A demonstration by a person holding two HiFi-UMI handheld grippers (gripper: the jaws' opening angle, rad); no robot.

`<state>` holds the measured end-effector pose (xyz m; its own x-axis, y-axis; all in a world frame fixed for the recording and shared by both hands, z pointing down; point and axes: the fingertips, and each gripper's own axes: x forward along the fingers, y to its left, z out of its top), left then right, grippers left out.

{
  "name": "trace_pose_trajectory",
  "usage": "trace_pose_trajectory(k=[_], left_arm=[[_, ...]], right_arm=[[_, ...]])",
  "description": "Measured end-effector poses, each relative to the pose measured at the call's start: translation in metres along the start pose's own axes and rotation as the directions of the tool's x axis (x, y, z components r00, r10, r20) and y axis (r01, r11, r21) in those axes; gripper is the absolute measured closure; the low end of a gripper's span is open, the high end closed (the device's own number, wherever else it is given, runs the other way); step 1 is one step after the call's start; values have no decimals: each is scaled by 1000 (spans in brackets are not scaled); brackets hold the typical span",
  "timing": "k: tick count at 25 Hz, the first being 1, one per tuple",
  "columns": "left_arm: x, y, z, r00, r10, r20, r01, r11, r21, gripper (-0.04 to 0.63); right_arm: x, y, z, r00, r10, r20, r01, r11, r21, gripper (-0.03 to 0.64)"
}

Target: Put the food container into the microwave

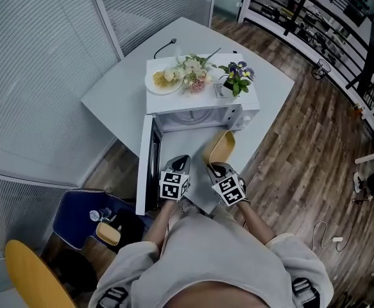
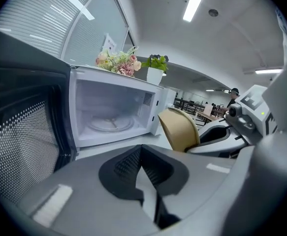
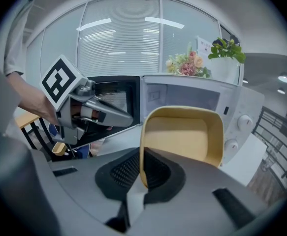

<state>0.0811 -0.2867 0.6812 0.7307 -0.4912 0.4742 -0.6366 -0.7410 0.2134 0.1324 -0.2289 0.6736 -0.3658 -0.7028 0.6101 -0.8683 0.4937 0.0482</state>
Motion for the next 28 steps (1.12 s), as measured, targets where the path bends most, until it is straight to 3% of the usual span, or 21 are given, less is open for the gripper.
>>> trace_pose_trajectory(k=[17,28], left_arm=[[-4,25,13,988,153,22,-151,987,-60,584],[-3,31,21,983,181,39,-176,979,-98,584]], right_arm=[[18,-17,18,990,138,26,-135,986,-97,600],[28,-27,25,985,170,6,-165,968,-187,600]])
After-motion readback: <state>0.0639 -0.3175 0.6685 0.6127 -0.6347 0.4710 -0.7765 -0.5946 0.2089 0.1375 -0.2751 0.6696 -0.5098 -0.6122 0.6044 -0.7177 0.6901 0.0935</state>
